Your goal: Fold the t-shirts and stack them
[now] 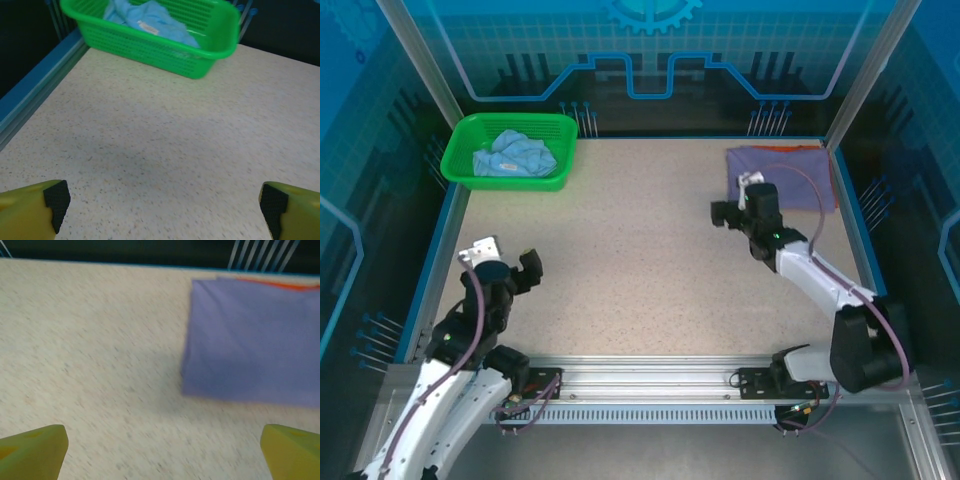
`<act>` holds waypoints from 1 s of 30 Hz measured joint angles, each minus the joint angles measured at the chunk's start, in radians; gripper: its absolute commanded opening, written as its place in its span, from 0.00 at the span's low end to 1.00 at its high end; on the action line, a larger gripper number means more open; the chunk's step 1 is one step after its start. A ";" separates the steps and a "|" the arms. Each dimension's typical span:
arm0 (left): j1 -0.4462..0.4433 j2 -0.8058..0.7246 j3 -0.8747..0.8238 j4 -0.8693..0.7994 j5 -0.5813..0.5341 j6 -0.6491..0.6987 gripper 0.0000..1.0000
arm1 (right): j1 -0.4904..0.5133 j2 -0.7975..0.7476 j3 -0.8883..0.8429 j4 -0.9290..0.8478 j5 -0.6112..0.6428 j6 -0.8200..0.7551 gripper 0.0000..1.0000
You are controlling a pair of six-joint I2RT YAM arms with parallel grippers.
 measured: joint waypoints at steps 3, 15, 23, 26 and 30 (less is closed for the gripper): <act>0.116 0.149 -0.075 0.148 0.005 -0.029 0.99 | -0.072 -0.144 -0.192 0.038 -0.034 -0.004 1.00; 0.374 0.684 -0.183 0.764 0.217 0.165 0.99 | -0.134 -0.120 -0.407 0.305 -0.062 -0.048 1.00; 0.373 0.956 -0.171 1.094 0.327 0.191 0.99 | -0.142 0.103 -0.314 0.489 -0.107 -0.122 1.00; 0.372 1.014 -0.124 1.118 0.349 0.195 0.99 | -0.153 0.111 -0.323 0.560 -0.123 -0.148 1.00; 0.350 1.025 -0.104 1.183 0.375 0.226 0.99 | -0.142 0.111 -0.382 0.683 -0.143 -0.181 1.00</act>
